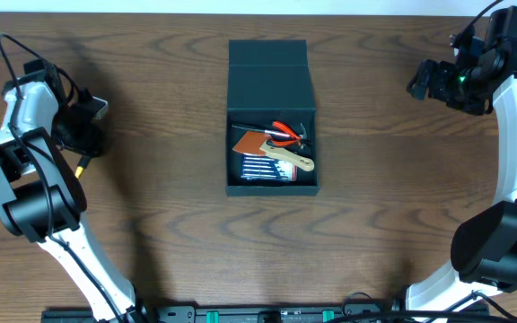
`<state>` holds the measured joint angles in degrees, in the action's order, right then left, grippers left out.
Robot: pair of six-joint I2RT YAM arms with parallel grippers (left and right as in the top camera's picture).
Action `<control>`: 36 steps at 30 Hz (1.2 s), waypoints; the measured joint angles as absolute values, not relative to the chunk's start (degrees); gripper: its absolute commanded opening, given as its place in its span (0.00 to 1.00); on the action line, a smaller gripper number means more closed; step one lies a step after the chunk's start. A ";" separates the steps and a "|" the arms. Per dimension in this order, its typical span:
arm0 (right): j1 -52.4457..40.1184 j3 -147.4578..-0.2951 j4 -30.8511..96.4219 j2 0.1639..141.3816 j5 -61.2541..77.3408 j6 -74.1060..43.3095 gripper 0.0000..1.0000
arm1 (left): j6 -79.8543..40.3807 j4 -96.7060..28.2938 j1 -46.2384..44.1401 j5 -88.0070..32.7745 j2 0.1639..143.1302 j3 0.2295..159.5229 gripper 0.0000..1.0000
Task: Pack container
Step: 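Lower the left gripper onto the yellow-handled screwdriver and grasp it, then carry the screwdriver over the box and release it inside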
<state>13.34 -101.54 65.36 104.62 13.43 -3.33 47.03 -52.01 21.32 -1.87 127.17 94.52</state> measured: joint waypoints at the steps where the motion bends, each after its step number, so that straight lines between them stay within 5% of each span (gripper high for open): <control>1: 13.34 -101.54 65.36 104.62 13.43 -3.31 0.92 | 47.05 -51.70 21.32 -2.00 127.00 94.26 0.66; 6: 13.32 -101.54 65.41 104.62 13.43 -3.25 0.92 | 46.65 -50.63 21.32 -2.46 126.48 93.30 0.56; 12: 13.32 -101.54 65.45 104.62 13.43 -3.22 0.91 | 44.27 -51.11 21.08 -2.57 126.41 93.27 0.06; 24: 13.32 -101.54 65.49 104.62 13.50 -3.25 0.91 | 40.51 -53.71 13.58 -2.28 118.65 91.83 0.06; 36: 13.34 -101.54 65.19 104.62 13.50 -3.25 0.92 | 41.71 -51.66 -17.63 -2.70 90.04 92.20 0.06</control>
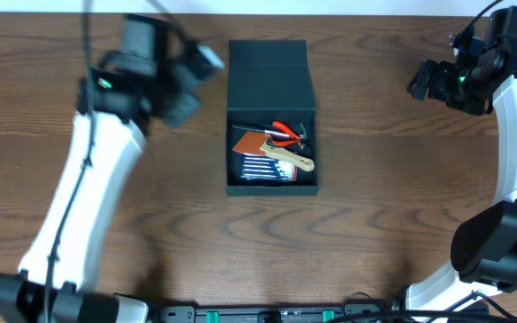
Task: Pack container
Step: 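Carry the screwdriver over the box and release it inside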
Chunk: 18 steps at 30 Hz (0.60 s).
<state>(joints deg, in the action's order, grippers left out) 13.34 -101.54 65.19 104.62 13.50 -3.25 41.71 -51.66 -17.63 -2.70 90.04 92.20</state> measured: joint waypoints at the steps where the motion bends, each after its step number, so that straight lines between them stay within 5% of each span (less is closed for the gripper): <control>1: 13.32 -101.54 65.08 104.62 13.50 -3.25 0.91 | 42.24 -51.44 -20.49 -2.74 89.69 92.29 0.06; 10: 13.32 -101.54 64.86 104.62 13.50 -3.25 0.91 | 48.90 -51.40 -36.34 -3.60 98.72 92.31 0.06; 18: 13.32 -101.54 65.25 104.62 13.50 -3.25 0.90 | 49.45 -51.66 -40.91 -3.73 108.86 92.27 0.06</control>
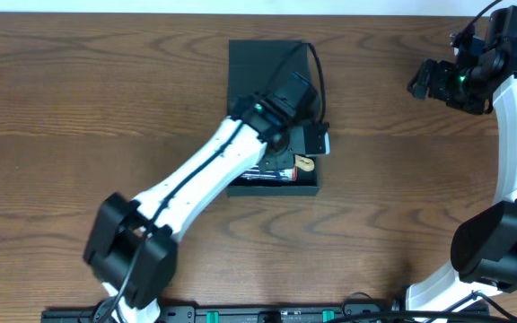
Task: Pack container
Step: 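Carry the screwdriver over the box and release it inside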
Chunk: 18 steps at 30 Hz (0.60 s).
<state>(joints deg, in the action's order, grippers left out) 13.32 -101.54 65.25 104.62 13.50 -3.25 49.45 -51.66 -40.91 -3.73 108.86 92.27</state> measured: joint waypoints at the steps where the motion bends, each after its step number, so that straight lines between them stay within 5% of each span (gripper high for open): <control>1: 13.32 -101.54 65.30 104.62 13.50 -3.25 0.90 | 48.95 -51.68 -41.01 -3.73 109.49 92.27 0.09; 9: 13.34 -101.54 65.36 104.62 13.50 -3.25 0.89 | 46.52 -52.58 -41.50 -8.47 110.85 92.27 0.30; 13: 13.32 -101.54 65.49 104.62 13.50 -3.27 0.89 | 46.44 -52.90 -41.87 -10.17 110.85 92.27 0.54; 18: 13.32 -101.54 66.13 104.62 13.50 -3.29 0.98 | 44.62 -53.19 -42.06 -10.02 110.85 92.27 0.54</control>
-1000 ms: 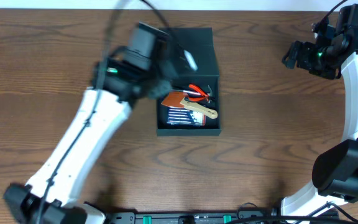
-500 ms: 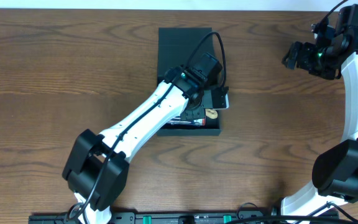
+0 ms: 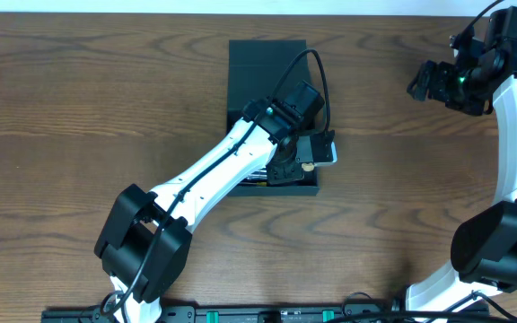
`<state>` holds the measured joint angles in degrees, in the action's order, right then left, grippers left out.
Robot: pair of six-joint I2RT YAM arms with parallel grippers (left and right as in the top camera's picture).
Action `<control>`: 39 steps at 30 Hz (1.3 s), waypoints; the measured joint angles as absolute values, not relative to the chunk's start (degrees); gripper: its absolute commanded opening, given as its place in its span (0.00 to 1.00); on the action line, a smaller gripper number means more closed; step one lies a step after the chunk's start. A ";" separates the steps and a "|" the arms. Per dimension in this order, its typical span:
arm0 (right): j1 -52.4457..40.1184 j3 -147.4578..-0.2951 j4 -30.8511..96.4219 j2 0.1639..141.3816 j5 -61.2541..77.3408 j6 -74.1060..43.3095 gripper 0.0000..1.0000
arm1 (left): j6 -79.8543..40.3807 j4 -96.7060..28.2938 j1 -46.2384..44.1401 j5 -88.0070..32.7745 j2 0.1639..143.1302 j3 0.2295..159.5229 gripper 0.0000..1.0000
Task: Pack container
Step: 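Carry the screwdriver over the box and release it inside, then move both grippers to the box lid's top corners and grasp them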
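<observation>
A dark box point(image 3: 267, 63) lies at the table's middle, its lid folded open toward the back. My left arm reaches across its open tray, and my left gripper point(image 3: 319, 154) hangs over the tray's right edge. Whether its fingers are open or shut does not show. The arm hides most of the tools inside; only the tip of a wooden handle point(image 3: 305, 165) and a sliver of dark contents peek out. My right gripper point(image 3: 417, 83) hovers at the far right, well away from the box, and its state is also unclear.
Bare wooden table point(image 3: 106, 108) surrounds the box on all sides. The right arm's white links point(image 3: 514, 135) run down the right edge. A black rail point(image 3: 258, 314) lies along the front edge.
My left gripper has shifted a little to the right and toward the front, now over the tray's right edge. The right arm has not moved.
My left arm was folded at the far left edge, with pliers, an orange scraper and a wooden-handled tool visible in the box. Then it was stretched over the table just left of the lid. Then it covered the tray, where it stays now.
</observation>
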<state>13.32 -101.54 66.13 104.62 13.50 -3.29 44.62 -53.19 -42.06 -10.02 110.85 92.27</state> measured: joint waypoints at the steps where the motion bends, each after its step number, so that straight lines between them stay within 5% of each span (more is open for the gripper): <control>1: 13.32 -101.54 66.17 104.62 13.54 -3.49 0.99 | 43.77 -53.21 -42.06 -9.37 110.83 92.29 0.54; 3: 13.32 -101.54 66.00 104.62 13.87 -3.22 0.91 | 40.86 -53.52 -41.89 -6.26 110.72 92.99 0.53; 6: 13.32 -101.54 64.82 104.62 15.64 -2.83 0.56 | 36.95 -53.10 -40.40 -1.04 109.58 95.57 0.53; 10: 13.15 -101.54 61.84 104.68 19.31 -3.27 0.39 | 27.64 -49.08 -33.63 4.34 104.51 99.88 0.29; 12: 12.58 -101.54 60.45 105.16 20.78 -3.68 0.26 | 22.17 -47.44 -28.03 5.78 101.67 101.27 0.08; 16: 9.85 -101.54 57.34 108.36 22.96 -5.58 0.03 | 12.21 -45.91 -14.22 3.55 99.29 102.76 0.06; 24: 2.96 -101.54 45.84 121.23 33.10 -7.01 0.01 | 2.90 -39.81 2.02 -21.85 110.39 102.65 0.06; 39: 0.82 -101.51 36.42 135.83 42.37 -10.90 0.01 | -4.05 -34.00 3.55 -48.23 131.04 102.56 0.06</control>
<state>0.82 -101.51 36.42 135.83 42.37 -10.90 -4.05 -34.00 3.55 -48.23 131.04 102.56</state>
